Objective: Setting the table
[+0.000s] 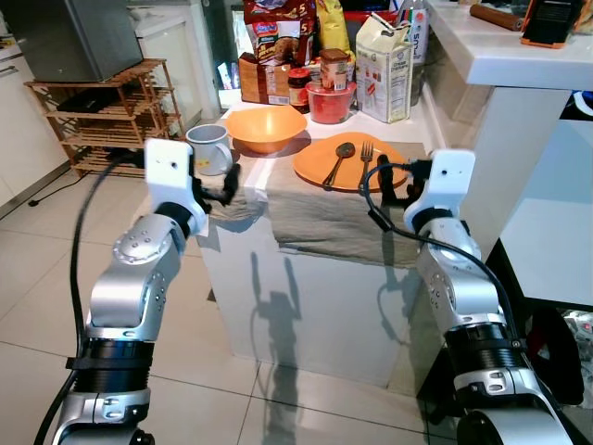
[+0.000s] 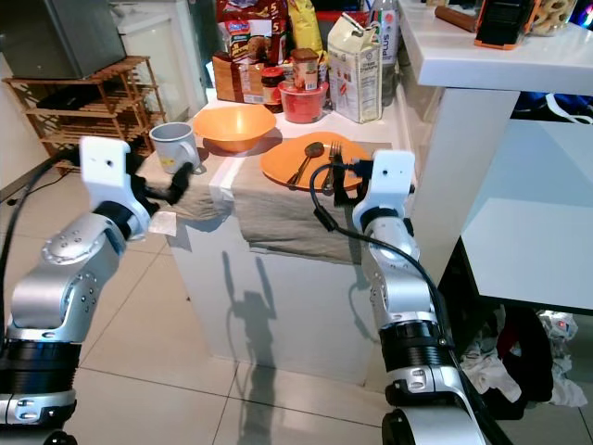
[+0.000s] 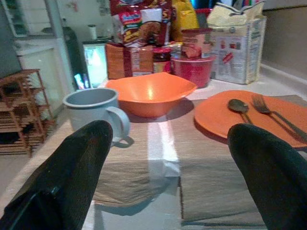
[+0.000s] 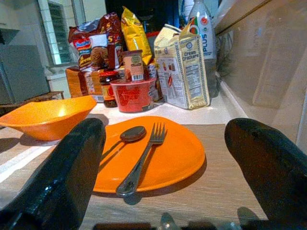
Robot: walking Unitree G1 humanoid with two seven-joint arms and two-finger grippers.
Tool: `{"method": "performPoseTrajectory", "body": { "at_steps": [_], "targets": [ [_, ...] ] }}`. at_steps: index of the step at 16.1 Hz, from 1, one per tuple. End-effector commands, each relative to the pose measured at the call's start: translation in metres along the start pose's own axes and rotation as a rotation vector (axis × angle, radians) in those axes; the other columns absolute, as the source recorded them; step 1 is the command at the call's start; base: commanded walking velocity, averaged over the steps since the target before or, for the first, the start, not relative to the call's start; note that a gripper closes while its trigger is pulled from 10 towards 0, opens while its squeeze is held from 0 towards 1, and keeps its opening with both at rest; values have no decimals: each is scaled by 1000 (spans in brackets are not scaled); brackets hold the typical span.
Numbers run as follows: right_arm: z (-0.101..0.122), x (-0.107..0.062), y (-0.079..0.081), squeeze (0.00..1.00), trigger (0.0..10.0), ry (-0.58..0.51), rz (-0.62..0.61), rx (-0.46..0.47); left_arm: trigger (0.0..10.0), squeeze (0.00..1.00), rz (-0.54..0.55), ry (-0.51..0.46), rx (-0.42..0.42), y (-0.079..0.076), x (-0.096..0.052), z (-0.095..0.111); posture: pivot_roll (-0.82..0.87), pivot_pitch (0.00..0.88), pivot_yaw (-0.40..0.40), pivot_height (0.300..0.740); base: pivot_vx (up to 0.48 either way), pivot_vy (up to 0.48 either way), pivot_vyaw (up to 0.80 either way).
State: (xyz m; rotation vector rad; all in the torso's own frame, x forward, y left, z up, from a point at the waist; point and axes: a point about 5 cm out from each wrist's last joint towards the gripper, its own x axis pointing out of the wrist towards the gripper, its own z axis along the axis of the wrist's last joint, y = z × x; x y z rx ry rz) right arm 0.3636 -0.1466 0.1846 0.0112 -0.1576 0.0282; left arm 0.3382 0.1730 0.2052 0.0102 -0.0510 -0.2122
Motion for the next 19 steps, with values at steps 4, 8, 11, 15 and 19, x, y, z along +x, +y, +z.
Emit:
{"method": "performPoseTrajectory", "body": {
  "at_steps": [4,8,11,15,19],
  "targets": [
    [0,-2,2,0,10000,4,0,-6,10000,0,-26,-11,-11,-5,0,2,-88,0,73,740,463,0,0],
    [-3,-4,0,0,10000,13,-11,-10,10000,0,-66,-14,-1,-11,0,1,-91,0,75,740,469,0,0],
    [-4,-4,2,0,10000,17,-5,-11,10000,0,-66,-18,-6,-13,0,1,-90,0,74,740,469,0,0],
    [1,-3,6,0,10000,7,19,-8,10000,0,-23,-20,-21,-11,-2,0,-85,0,66,740,111,0,0],
    [10,2,9,0,10000,-11,30,6,10000,0,-29,-45,16,-13,-2,8,-80,0,67,740,0,0,0]
  ]
}}
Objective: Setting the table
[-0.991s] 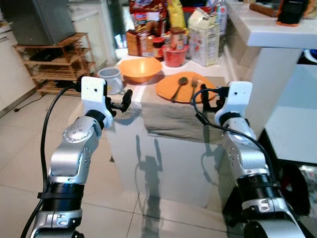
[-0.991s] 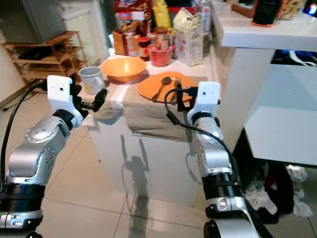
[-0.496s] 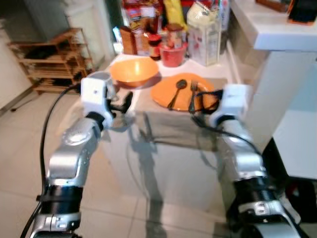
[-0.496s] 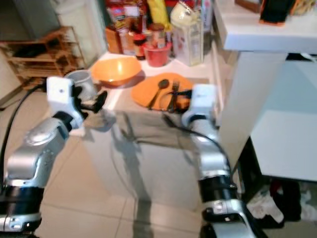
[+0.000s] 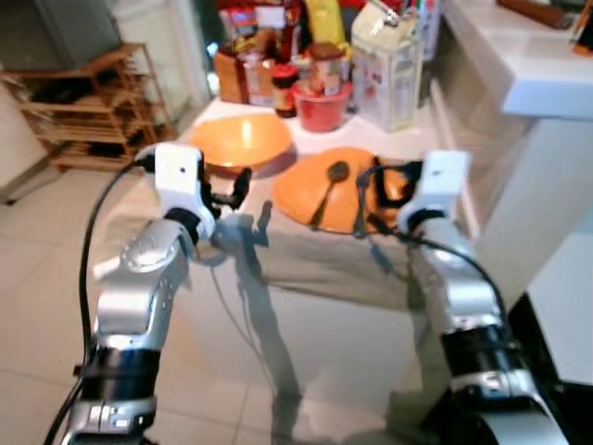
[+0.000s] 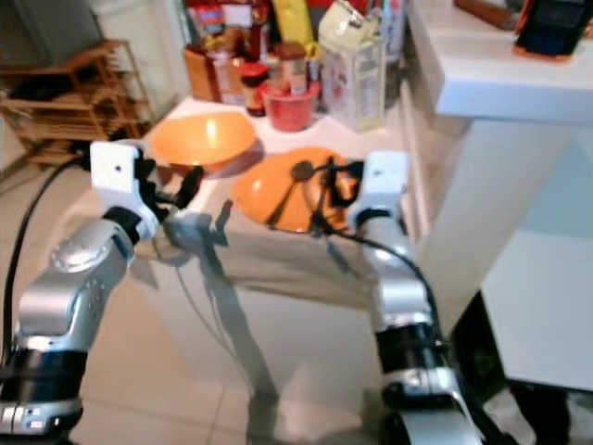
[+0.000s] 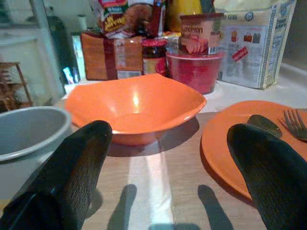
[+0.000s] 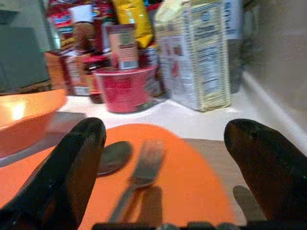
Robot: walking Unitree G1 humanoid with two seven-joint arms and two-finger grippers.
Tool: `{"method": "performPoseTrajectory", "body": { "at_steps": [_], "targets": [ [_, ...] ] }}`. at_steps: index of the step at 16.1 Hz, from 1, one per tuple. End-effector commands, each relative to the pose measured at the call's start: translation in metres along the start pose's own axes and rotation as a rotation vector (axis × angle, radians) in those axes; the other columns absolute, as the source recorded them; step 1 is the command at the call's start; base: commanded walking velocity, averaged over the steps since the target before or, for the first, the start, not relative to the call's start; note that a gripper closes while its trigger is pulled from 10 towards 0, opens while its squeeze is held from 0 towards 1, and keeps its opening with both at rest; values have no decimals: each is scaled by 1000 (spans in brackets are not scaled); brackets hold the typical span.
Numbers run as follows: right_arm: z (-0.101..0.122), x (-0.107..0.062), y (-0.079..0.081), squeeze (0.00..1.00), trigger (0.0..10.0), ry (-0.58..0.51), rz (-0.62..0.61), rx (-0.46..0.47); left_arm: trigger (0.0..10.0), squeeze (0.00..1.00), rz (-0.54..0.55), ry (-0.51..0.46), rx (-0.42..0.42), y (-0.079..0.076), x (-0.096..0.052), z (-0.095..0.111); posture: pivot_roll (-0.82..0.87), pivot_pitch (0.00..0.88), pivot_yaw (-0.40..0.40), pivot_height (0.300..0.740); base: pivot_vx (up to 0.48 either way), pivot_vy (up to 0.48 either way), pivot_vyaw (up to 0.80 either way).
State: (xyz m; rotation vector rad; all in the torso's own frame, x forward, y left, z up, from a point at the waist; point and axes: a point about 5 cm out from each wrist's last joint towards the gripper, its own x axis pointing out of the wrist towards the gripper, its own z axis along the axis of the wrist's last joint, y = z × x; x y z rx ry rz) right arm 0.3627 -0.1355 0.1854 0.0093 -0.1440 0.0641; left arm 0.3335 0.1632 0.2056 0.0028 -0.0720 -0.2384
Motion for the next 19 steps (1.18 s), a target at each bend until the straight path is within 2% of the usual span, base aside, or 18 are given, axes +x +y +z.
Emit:
{"method": "performPoseTrajectory", "body": {
  "at_steps": [1,4,7,9,10,13,15,18,19],
  "targets": [
    [12,4,0,0,10000,-30,1,9,10000,0,-6,-26,22,-2,2,9,-80,0,67,740,0,0,0],
    [17,11,4,0,10000,-31,12,31,10000,0,-1,-26,24,0,3,11,-79,0,70,740,0,0,0],
    [27,27,10,0,10000,9,14,83,10000,0,-4,-24,25,0,4,12,-80,0,74,740,0,0,0],
    [37,42,13,0,10000,19,8,49,10000,0,-14,-20,23,-3,4,11,-71,0,73,740,0,0,0],
    [40,49,9,0,10000,33,-29,31,10000,0,-15,-21,22,-3,3,12,-66,0,73,740,0,0,0],
    [31,58,2,0,10000,127,-104,25,10000,0,-12,-12,17,-2,1,11,-50,0,69,740,0,0,0],
    [20,60,9,0,10000,210,-100,9,10000,0,-10,-6,23,-2,-4,12,-29,0,61,740,0,0,0],
    [13,58,21,0,10000,253,-70,-6,10000,0,-5,-7,27,0,-7,14,-19,0,52,740,0,0,0],
    [10,57,30,0,10000,263,-40,11,10000,0,-2,-8,28,0,-8,15,-19,0,49,740,0,0,0]
  ]
}}
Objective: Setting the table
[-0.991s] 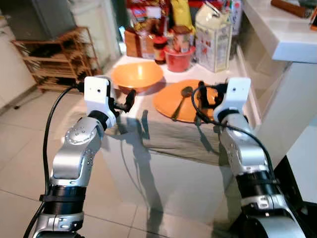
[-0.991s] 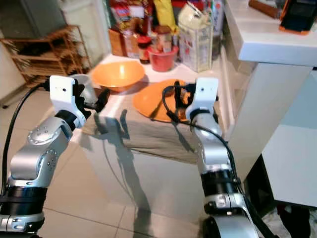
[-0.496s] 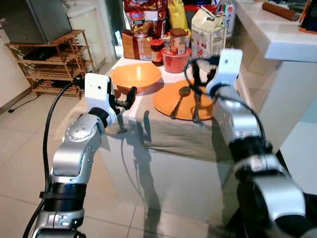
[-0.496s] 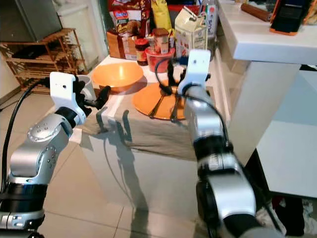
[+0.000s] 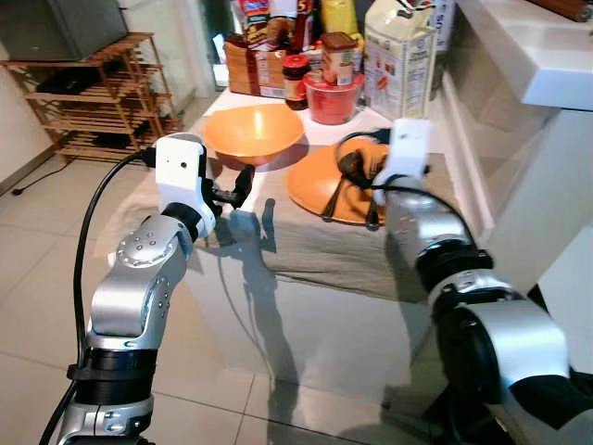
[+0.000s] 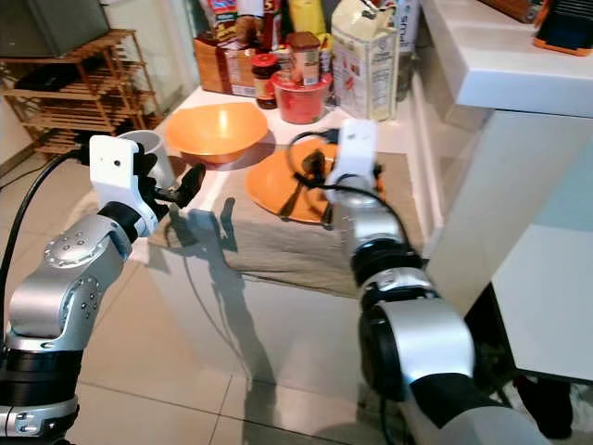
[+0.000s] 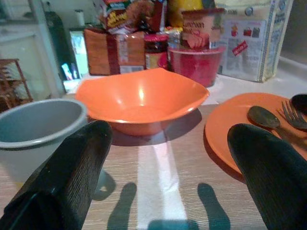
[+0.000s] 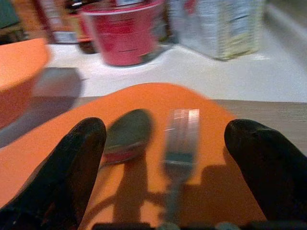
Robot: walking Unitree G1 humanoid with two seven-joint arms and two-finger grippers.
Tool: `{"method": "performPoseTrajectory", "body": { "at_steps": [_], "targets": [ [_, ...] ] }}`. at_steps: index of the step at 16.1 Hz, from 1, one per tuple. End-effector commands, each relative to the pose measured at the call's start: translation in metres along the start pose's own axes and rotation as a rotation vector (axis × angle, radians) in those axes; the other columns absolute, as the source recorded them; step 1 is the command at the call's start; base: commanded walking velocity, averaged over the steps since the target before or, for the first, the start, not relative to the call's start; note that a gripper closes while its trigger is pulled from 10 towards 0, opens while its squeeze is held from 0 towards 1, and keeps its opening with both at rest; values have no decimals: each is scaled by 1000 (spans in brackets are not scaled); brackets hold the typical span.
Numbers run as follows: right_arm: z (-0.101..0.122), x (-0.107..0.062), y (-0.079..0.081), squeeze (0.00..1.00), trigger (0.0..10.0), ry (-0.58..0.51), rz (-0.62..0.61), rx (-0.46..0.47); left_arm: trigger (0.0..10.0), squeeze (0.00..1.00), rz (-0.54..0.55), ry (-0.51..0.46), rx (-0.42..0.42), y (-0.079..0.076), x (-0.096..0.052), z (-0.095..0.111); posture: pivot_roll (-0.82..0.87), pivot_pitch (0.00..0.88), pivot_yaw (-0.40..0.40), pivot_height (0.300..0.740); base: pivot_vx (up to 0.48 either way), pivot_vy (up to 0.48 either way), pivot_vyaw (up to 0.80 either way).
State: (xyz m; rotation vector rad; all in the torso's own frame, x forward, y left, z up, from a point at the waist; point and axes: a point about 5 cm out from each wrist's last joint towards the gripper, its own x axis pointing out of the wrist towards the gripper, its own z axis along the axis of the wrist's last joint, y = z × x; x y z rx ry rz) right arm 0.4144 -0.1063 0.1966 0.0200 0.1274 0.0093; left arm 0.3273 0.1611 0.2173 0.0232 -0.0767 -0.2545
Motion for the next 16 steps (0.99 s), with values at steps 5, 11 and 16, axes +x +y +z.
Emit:
{"method": "performPoseTrajectory", "body": {
  "at_steps": [5,11,16],
  "targets": [
    [-6,-2,16,0,10000,33,42,-18,10000,0,19,-3,-1,3,-4,2,-32,0,49,740,0,0,0],
    [-18,-2,4,0,10000,58,-28,-53,10000,0,20,1,-2,4,-4,3,-32,0,52,740,0,0,0],
    [-38,-5,-7,0,10000,115,-66,-83,10000,0,20,15,1,5,-9,1,-24,0,56,740,0,0,0]
  ]
}}
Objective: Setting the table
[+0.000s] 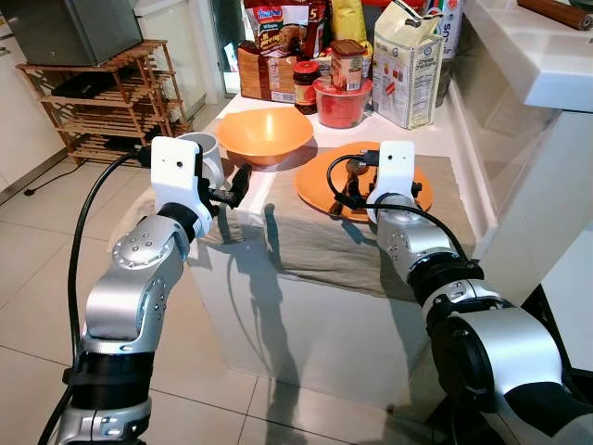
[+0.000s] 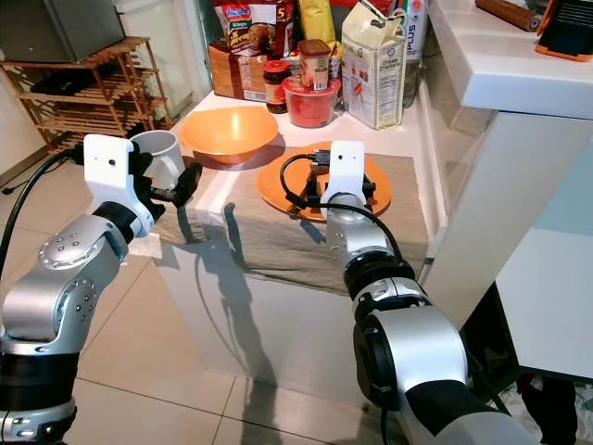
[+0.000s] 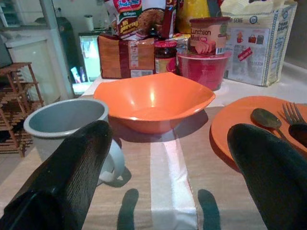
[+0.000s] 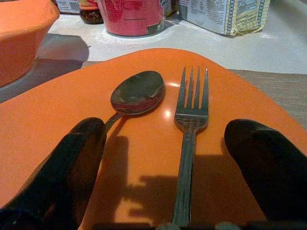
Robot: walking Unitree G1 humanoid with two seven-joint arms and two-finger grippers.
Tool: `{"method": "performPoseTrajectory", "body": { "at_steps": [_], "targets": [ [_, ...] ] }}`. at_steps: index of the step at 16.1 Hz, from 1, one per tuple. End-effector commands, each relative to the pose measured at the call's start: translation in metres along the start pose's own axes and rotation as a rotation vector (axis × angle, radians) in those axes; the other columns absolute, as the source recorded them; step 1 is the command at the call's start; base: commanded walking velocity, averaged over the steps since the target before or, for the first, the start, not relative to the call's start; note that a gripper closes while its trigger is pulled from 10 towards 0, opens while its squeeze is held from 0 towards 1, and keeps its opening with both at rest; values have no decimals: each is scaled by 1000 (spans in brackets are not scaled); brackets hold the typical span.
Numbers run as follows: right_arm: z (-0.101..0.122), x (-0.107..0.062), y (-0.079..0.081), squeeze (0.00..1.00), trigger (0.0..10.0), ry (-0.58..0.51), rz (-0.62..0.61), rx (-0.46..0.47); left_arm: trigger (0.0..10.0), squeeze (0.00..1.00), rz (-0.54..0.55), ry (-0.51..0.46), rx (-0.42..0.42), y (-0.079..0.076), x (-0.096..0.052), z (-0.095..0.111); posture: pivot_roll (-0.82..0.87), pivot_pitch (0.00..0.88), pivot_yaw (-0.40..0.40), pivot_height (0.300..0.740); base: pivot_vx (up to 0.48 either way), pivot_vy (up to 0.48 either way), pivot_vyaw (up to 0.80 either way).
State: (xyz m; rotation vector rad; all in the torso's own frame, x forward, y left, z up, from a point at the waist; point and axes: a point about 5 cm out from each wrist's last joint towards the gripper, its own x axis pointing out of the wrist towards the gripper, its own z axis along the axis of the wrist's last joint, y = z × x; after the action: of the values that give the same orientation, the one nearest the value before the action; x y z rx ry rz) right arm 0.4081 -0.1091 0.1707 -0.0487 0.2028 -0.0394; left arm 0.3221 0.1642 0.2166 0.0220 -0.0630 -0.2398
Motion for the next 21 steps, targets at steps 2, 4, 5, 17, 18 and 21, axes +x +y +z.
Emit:
{"method": "performPoseTrajectory", "body": {
  "at_steps": [2,4,5,17,18,21],
  "targets": [
    [-16,-1,-6,0,10000,50,-32,-16,10000,0,7,9,7,4,-7,1,-14,0,58,740,0,0,0],
    [-14,-1,-7,0,10000,30,-54,4,10000,0,13,14,14,7,-9,2,-7,0,58,740,0,0,0],
    [-11,-1,-7,0,10000,13,-61,0,10000,0,16,14,17,8,-9,3,-6,0,59,740,0,0,0],
    [-16,-3,0,0,10000,-1,-79,158,10000,0,24,15,38,9,-13,6,2,0,58,740,0,0,0],
    [-16,-3,1,0,10000,0,-77,156,10000,0,25,15,39,9,-13,6,2,0,58,740,0,0,0],
    [-15,-4,2,0,10000,-7,-88,154,10000,0,26,13,42,9,-13,7,2,0,55,740,0,0,0]
  ]
}}
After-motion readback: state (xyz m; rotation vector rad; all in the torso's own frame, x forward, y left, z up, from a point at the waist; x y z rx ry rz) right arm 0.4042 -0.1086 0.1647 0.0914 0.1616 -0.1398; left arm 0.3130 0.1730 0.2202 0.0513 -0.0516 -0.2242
